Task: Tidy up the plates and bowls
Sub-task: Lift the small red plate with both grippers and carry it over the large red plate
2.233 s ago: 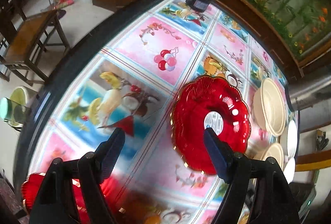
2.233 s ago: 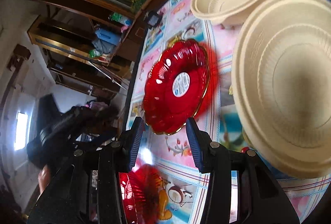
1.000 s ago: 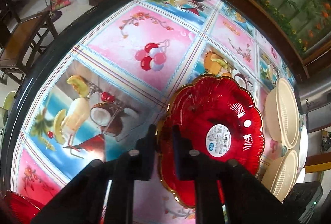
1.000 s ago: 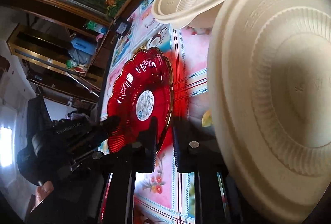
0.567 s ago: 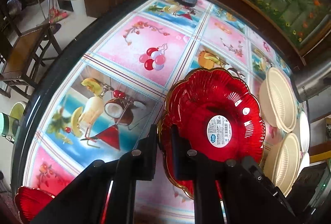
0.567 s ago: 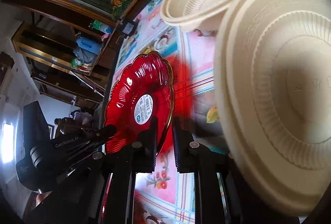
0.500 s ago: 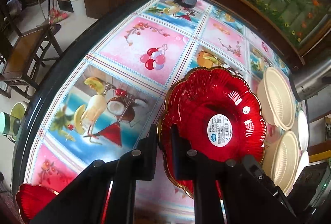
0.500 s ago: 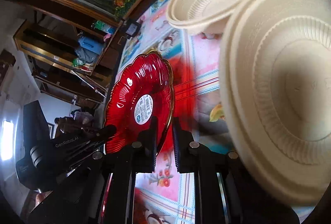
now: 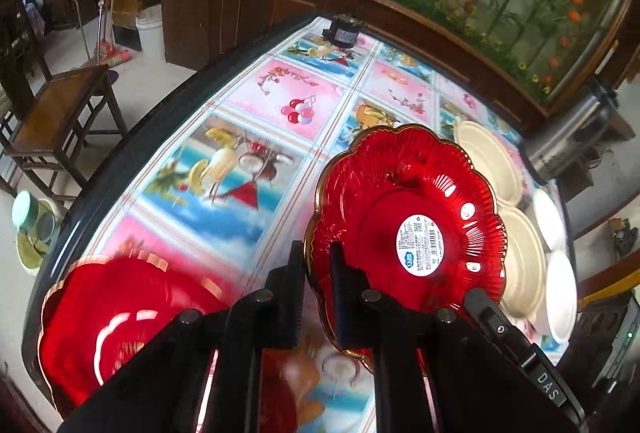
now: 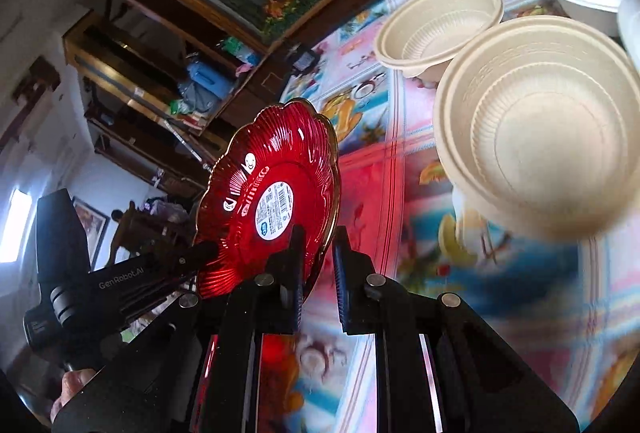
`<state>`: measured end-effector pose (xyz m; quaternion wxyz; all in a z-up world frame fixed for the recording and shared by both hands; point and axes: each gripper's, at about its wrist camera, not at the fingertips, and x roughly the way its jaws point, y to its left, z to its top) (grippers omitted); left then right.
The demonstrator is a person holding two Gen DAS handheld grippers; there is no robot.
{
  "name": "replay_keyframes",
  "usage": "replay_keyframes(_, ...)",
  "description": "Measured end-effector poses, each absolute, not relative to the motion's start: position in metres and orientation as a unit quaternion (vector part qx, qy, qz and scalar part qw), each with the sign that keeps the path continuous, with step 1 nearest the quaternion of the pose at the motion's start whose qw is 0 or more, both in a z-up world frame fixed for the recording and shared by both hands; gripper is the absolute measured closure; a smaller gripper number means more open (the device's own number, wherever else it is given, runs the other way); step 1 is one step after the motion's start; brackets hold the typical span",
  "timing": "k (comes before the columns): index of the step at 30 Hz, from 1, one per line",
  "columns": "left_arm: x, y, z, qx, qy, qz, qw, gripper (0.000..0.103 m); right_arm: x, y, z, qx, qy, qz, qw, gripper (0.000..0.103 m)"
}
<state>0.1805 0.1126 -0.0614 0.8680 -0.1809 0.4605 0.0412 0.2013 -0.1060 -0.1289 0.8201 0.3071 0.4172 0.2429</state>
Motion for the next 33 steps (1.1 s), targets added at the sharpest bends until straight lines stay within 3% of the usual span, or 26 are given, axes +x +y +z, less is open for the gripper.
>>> replay_keyframes(33, 0.022, 0.191, -0.025, -0.164, 0.376, 0.090, 0.907, 0.093, 0.066, -0.012, -0.072, 0.202, 0.407, 0.333, 0.826, 0.090)
